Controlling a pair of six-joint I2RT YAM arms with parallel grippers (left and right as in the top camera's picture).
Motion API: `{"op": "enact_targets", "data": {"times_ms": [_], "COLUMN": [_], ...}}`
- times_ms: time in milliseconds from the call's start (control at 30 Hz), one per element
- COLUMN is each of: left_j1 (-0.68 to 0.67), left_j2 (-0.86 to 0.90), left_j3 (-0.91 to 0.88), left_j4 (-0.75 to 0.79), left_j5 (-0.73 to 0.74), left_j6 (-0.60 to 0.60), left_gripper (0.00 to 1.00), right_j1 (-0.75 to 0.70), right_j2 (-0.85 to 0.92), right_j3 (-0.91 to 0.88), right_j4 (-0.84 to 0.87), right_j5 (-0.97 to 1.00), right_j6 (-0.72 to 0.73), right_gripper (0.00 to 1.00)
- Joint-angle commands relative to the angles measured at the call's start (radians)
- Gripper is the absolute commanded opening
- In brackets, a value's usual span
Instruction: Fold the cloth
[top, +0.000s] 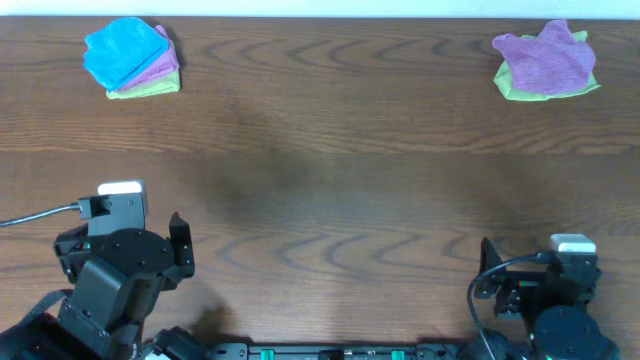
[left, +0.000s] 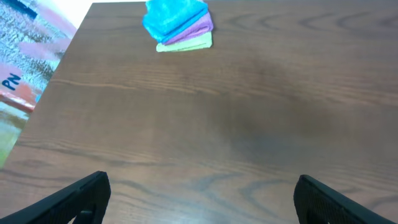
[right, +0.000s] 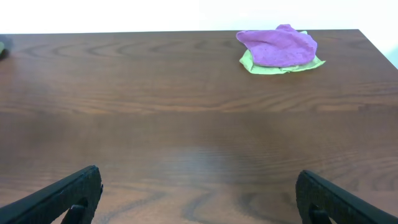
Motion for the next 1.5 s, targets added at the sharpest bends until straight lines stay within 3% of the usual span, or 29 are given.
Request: {"op": "enact_targets", "data": {"times_ms": [0, 367, 533, 633, 767, 933, 1067, 1467], "left_j1": [0.003, 0.151, 0.185, 0.302, 0.532, 0.765, 0.827, 0.825], "left_j2": [0.000, -0.001, -0.005, -0.024, -0.074, -0.190, -0.308, -0.578], "left_j3": [-0.003, -0.098, -0.153, -0.220, -0.349, -0.554, -0.719, -1.106], "left_j4": [-0.005, 0.145, 0.278, 0.412, 0.623, 0.818, 0.924, 1.154], "left_j5": [0.039, -0.063, -0.052, 0.100, 0.438, 0.711, 0.771, 0.801], "left_j6": [-0.005, 0.006, 0.121, 0.248, 0.452, 0.500, 0.505, 0.462], "left_gripper": [0.95, 0.95, 0.95, 0.95, 0.96, 0.96, 0.95, 0.95], "right_j1": [0.006, 0.006, 0.006, 0.006, 0.006, 0.006, 0.006, 0.006], "right_j2": [-0.005, -0.005, -0.005, -0.005, -0.005, -0.006, -0.005, -0.005], "right_j3": [-0.006, -0.006, -0.006, -0.006, -0.006, -0.006, -0.006, -0.006], "right_j4": [-0.003, -0.003, -0.003, -0.003, -0.003, -0.003, -0.003, -0.003], "right_j5": [0.003, 0.003, 0.003, 0.003, 0.003, 0.003, 0.003, 0.003], "right_j6": [0.014, 0.014, 0.014, 0.014, 0.014, 0.014, 0.014, 0.014], "right_gripper": [0.99, 0.99, 0.99, 0.99, 0.99, 0.99, 0.99, 0.99]}}
